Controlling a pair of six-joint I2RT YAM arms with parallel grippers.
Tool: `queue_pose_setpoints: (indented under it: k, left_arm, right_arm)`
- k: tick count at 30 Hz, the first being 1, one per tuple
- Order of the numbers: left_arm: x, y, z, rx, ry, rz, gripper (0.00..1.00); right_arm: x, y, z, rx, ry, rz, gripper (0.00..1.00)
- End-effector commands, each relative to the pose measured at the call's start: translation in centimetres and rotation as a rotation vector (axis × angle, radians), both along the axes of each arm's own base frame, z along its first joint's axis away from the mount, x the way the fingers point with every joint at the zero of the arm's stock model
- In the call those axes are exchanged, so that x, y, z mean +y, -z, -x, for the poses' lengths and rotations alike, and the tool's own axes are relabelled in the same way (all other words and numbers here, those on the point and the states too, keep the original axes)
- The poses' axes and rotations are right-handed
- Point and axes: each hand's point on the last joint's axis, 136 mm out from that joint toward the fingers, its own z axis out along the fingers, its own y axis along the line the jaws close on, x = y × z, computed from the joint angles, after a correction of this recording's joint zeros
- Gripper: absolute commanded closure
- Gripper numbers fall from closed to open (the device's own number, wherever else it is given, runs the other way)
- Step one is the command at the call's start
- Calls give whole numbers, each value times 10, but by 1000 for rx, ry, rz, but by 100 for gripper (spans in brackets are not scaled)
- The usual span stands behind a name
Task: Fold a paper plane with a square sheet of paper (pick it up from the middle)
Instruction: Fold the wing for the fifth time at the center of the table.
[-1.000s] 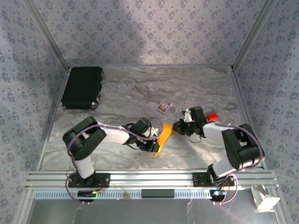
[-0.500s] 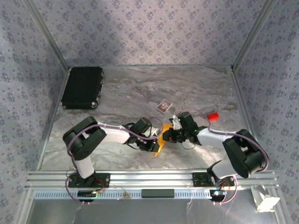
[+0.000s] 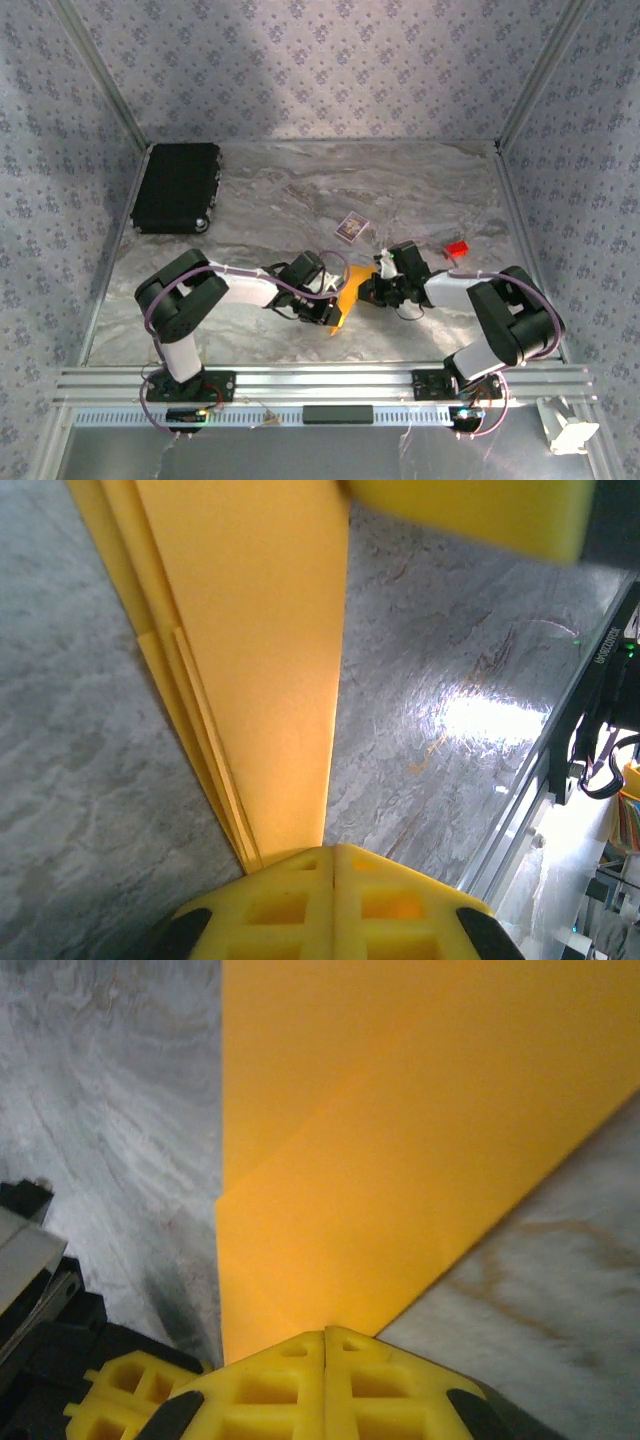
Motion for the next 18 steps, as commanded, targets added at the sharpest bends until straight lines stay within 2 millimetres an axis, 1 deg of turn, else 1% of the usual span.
queue_pose_setpoints:
  k: [1,4,7,9,12,14,18]
  left_arm:
    - [33,39,7,36,-26,-171,100]
    - [32,39,7,37,-21,-168,100]
    - [30,38,5,37,-27,-168,100]
    - [28,35,5,38,-30,-160,100]
    - [27,32,1,23,-38,-157,100]
    - [26,30,-1,24,-44,-155,100]
    - [19,21,-5,29,-49,-128,100]
  right_arm:
    - [-16,-2,-14,-32,48,44,94]
    - [-10,-18,-17,-78,46,2,94]
    - [6,-32,-11,-107,-25,-43,93]
    - [14,-35,-10,-108,-53,-61,93]
    - [14,-28,-13,-81,-48,-44,93]
    - [8,-17,-16,-84,-51,-15,94]
    - [-3,2,-21,-55,-14,43,95]
